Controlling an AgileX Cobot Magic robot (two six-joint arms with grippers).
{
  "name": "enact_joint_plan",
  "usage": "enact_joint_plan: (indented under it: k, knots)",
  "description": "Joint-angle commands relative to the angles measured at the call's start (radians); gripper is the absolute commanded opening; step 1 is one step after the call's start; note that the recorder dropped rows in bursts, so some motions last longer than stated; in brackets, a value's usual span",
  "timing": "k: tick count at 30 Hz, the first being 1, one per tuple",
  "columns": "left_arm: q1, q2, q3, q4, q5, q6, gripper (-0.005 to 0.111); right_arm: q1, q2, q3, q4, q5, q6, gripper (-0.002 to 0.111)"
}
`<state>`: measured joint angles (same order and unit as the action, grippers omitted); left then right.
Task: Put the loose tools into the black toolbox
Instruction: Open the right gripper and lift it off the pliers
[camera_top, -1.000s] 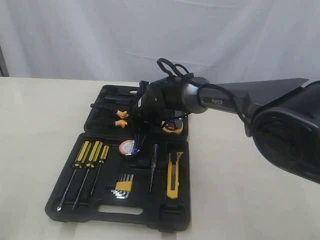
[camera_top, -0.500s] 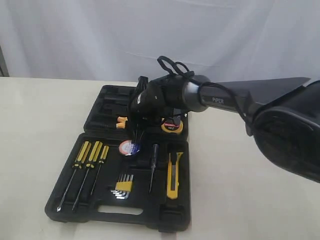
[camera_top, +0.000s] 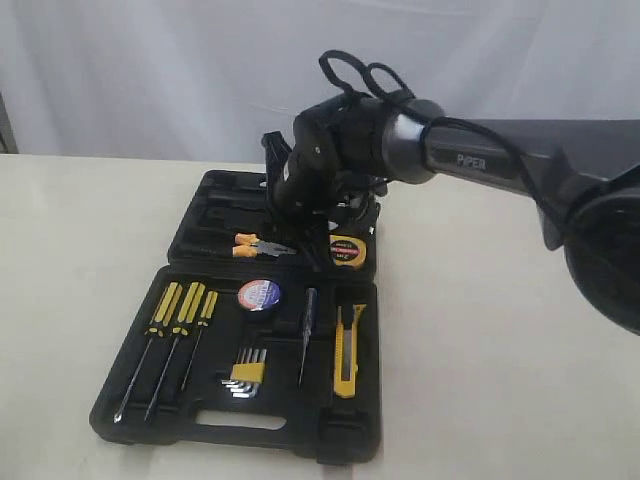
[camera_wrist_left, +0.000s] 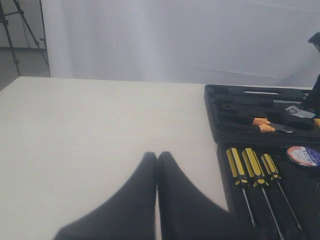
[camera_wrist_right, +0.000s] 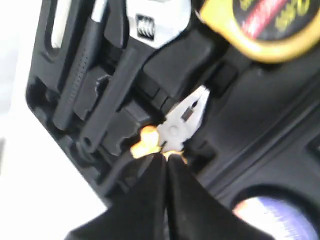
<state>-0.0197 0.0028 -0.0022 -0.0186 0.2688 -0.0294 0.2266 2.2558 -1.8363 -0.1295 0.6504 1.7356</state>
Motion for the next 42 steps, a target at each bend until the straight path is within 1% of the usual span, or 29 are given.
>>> enact_joint_plan:
  k: [1, 4, 6, 10, 14, 17, 21, 25, 29, 34, 42]
  knots:
    - [-0.002, -0.003, 0.002, -0.002, 0.000, 0.000, 0.000, 0.002, -0.051, -0.001, -0.060, 0.131, -0.421, 0.000]
    - [-0.002, -0.003, 0.002, -0.002, 0.000, 0.000, 0.000, 0.006, -0.068, -0.001, -0.064, 0.192, -0.610, 0.000]
    - [-0.002, -0.003, 0.002, -0.002, 0.000, 0.000, 0.000, 0.008, -0.079, -0.001, -0.099, 0.262, -0.698, 0.000]
    - [-0.002, -0.003, 0.002, -0.002, 0.000, 0.000, 0.000, 0.008, -0.101, -0.001, -0.172, 0.419, -0.804, 0.000]
    - [-0.002, -0.003, 0.002, -0.002, 0.000, 0.000, 0.000, 0.008, -0.118, -0.001, -0.186, 0.540, -0.848, 0.000]
    - [-0.002, -0.003, 0.002, -0.002, 0.000, 0.000, 0.000, 0.011, -0.122, -0.001, -0.172, 0.555, -0.883, 0.000]
    - [-0.002, -0.003, 0.002, -0.002, 0.000, 0.000, 0.000, 0.011, -0.122, -0.001, -0.157, 0.571, -1.025, 0.000]
    - [-0.002, -0.003, 0.002, -0.002, 0.000, 0.000, 0.000, 0.011, -0.122, -0.001, -0.157, 0.571, -1.027, 0.000]
    - [-0.002, -0.003, 0.002, -0.002, 0.000, 0.000, 0.000, 0.008, -0.120, -0.001, -0.202, 0.571, -1.034, 0.000]
    - [-0.002, -0.003, 0.002, -0.002, 0.000, 0.000, 0.000, 0.008, -0.134, -0.001, -0.164, 0.571, -1.234, 0.000]
    - [-0.002, -0.003, 0.002, -0.002, 0.000, 0.000, 0.000, 0.008, -0.181, 0.001, -0.159, 0.571, -1.236, 0.000]
